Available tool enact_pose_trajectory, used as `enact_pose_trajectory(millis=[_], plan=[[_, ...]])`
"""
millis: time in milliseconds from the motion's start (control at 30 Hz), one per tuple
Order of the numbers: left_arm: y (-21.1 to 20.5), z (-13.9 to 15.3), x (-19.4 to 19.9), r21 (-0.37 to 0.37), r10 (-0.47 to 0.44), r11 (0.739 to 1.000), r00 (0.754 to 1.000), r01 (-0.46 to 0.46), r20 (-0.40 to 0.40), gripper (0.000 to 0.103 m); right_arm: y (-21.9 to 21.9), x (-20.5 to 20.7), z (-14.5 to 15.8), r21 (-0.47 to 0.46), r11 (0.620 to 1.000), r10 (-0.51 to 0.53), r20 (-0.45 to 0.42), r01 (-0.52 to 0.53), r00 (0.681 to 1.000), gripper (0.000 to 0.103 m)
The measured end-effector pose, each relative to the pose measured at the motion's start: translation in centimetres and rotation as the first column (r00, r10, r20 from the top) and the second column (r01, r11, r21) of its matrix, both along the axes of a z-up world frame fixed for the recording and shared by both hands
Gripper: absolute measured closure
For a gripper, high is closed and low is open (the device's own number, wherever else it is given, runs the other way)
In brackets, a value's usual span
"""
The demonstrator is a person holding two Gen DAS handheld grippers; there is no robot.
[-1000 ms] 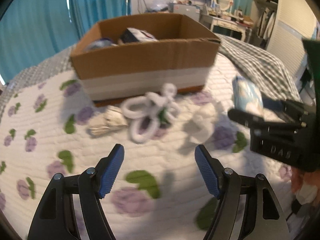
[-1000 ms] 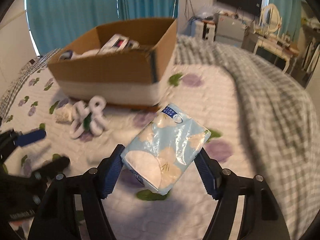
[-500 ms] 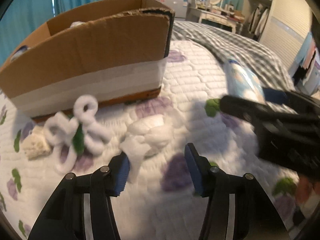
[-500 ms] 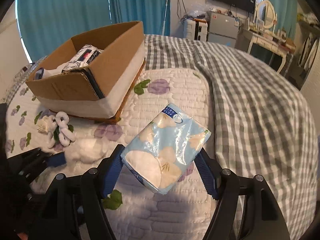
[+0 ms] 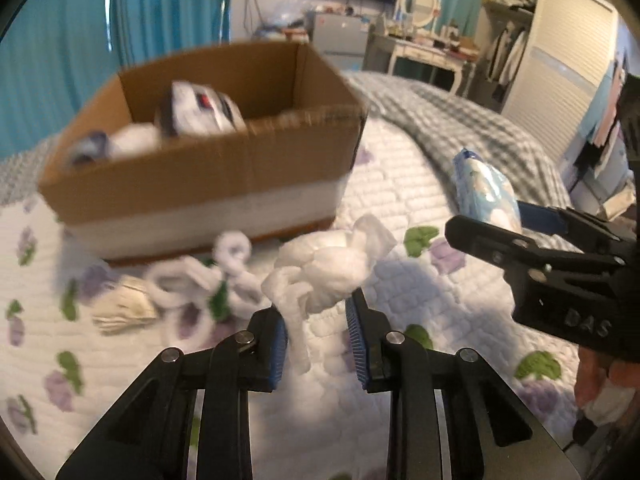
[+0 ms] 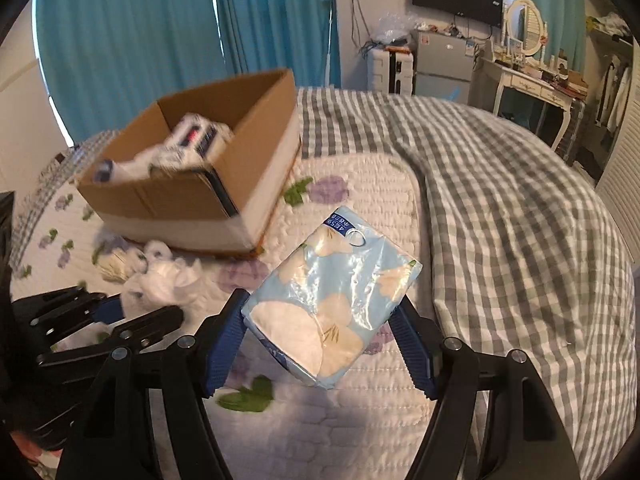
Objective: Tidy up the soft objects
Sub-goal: 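Lower both held items into the box and open both tools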
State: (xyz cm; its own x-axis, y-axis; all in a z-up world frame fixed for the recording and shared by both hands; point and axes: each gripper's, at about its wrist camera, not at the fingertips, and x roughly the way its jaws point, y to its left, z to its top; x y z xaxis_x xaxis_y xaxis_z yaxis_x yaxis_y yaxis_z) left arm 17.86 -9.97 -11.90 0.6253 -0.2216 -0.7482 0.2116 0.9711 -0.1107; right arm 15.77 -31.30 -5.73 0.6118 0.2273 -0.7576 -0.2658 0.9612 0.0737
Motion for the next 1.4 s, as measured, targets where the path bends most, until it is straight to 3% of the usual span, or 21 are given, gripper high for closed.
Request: enact_pose_trajectory(millis=[433, 733, 1000, 1233, 1400], plan=[[6.5, 10.5, -5.9, -0.03, 0.043, 0.999, 0.982, -0.038, 0.185, 0.077, 5.9, -5.8, 13.6, -0.041, 0.998, 0.065, 0.206, -0.057, 0.976, 0.032], [9.7, 14.5, -4.0, -0.026, 0.079, 0.997, 0.962, -0.075, 0.261, 0.077, 10.3, -5.6, 18.0, -0.028, 0.992, 0.123, 0.272, -0.12, 0.954, 0.032], [11.8, 13.1, 2.9, 0.0, 0.089, 0.996, 0.964, -0.092, 0.252, 0.077, 13.3, 1.2, 16.7, -0.024, 0.99, 0.143, 0.26, -0.142, 0.955, 0.032], [11.6, 8.9, 10.5, 0.078, 0.061, 0.994, 0.971, -0.081, 0.232, 0.077, 14.3, 8.8, 11.0, -0.005, 0.991, 0.13, 0.214, -0.132, 0.968, 0.031], [12.0, 5.6, 14.3, 0.072, 0.033, 0.996, 0.977, -0.05, 0.212, 0.075, 14.8, 12.4, 7.2, -0.008, 0.988, 0.154, 0.192, -0.155, 0.969, 0.028]])
